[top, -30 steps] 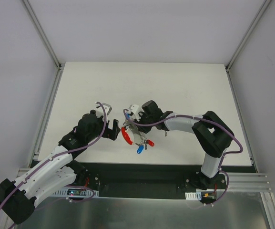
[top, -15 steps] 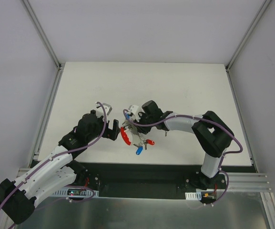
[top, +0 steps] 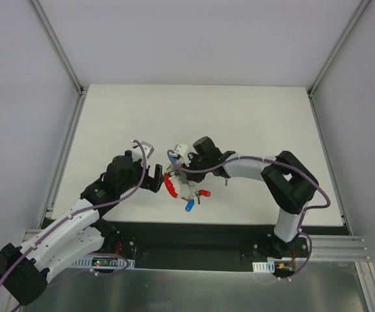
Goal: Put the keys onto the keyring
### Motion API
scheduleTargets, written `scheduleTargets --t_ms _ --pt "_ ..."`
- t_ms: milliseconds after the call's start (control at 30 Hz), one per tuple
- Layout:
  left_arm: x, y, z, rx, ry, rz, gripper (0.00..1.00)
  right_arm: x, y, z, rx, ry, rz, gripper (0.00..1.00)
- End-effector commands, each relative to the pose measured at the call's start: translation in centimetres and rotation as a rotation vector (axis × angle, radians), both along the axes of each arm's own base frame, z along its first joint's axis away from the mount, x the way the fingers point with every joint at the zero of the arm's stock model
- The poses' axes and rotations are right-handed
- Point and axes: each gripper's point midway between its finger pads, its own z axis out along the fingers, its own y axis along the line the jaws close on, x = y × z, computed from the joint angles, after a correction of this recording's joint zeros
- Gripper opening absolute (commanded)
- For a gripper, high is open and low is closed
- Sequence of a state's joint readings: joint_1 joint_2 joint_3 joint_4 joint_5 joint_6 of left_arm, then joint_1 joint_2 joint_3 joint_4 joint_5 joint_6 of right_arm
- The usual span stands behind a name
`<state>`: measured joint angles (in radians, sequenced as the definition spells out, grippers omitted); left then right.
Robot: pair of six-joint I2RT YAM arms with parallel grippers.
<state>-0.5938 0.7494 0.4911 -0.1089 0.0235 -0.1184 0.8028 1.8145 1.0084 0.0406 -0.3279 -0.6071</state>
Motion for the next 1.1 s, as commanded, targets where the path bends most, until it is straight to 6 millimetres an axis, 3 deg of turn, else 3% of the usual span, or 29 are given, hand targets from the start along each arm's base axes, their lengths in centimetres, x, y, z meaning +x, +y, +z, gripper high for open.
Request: scheduleTargets --t_ms 0,533,867,1067 --pt "0.5 -0.2 0.9 -0.017 -0.04 -0.014 0.98 0.6 1.7 1.4 0.052 -0.015 0.044 0.27" --pt "0.3 -0.5 0.9 -0.022 -0.044 -0.034 0.98 0.9 1.7 1.7 0.039 -0.03 0.054 0.27" --pt "0.4 -0.8 0.8 -0.032 -0.039 -0.042 0.98 0.3 1.2 1.6 0.031 -0.012 0.054 0.02" --pt "0.3 -0.9 0.5 -0.039 -0.027 -0.042 0.98 -0.3 0.5 1.9 0.032 0.002 0.022 0.02"
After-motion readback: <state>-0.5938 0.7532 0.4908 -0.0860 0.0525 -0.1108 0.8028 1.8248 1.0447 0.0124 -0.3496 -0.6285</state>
